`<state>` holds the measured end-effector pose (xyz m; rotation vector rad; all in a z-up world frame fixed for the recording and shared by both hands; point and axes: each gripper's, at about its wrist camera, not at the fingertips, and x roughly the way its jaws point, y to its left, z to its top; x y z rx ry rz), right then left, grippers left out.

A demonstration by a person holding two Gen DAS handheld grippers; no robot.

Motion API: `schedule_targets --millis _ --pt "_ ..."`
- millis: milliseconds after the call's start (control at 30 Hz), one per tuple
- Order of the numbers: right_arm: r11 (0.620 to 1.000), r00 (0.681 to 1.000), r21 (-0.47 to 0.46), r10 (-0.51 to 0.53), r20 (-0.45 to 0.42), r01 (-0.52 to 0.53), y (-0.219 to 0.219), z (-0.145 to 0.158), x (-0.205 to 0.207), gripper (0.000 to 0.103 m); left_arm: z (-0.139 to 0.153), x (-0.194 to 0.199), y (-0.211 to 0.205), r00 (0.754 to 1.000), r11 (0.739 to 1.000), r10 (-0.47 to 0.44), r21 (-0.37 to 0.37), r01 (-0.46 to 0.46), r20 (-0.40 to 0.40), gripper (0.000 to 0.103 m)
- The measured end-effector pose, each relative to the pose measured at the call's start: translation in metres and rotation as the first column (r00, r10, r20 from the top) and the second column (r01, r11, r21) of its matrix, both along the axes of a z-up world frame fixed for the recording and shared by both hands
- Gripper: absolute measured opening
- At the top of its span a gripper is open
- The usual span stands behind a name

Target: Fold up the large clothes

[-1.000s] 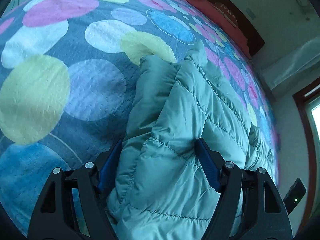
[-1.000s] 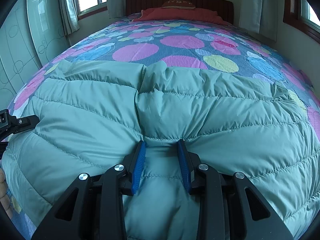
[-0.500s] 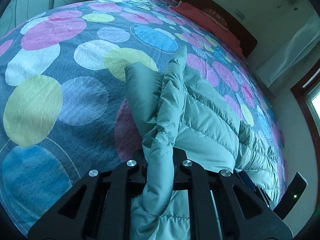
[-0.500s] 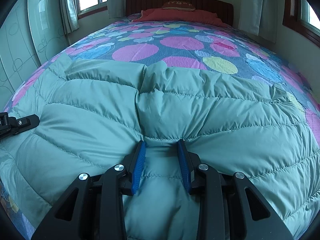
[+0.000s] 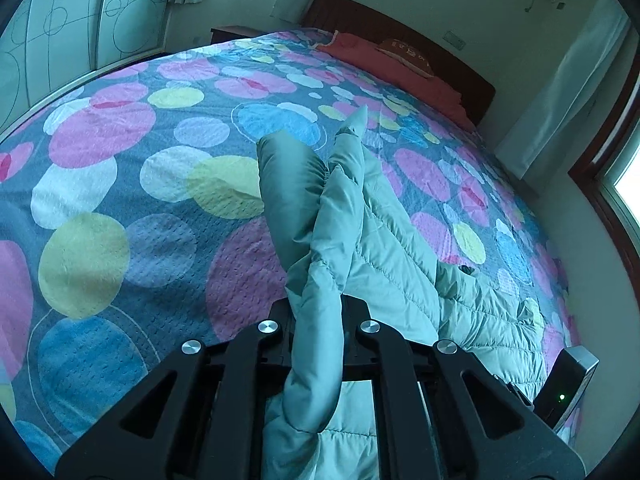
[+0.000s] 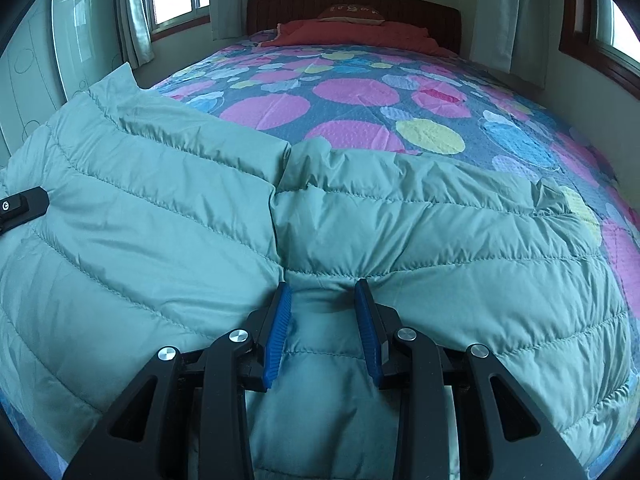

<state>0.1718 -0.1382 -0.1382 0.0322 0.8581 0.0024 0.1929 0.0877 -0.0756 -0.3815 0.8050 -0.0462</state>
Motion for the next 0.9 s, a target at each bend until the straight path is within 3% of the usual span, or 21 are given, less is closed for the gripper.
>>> schedule_targets --millis 233,467,600,900 --pt "0.998 0.998 0.026 -0.061 0.032 0.06 -0.056 0.028 -0.033 0.035 0.042 -0.016 -0.047 0.995 0.997 -0.062 0.055 0.057 0.083 0.009" --pt "0.983 0.983 0.032 -0.18 0.032 0.179 -0.14 0.035 -0.072 0.035 0.064 -0.032 -0.134 0.97 0.974 -0.202 0.135 0.184 0.134 0.009" --pt "0.967 0.967 0.03 -0.254 0.021 0.254 -0.19 0.031 -0.092 0.035 0.053 -0.034 -0.184 0.955 0.952 -0.275 0.167 0.255 0.109 0.009" --pt "0.928 0.928 0.016 -0.373 -0.026 0.373 -0.267 0.01 -0.12 0.035 -0.006 -0.043 -0.273 0.931 0.9 -0.365 0.25 0.357 -0.014 0.009"
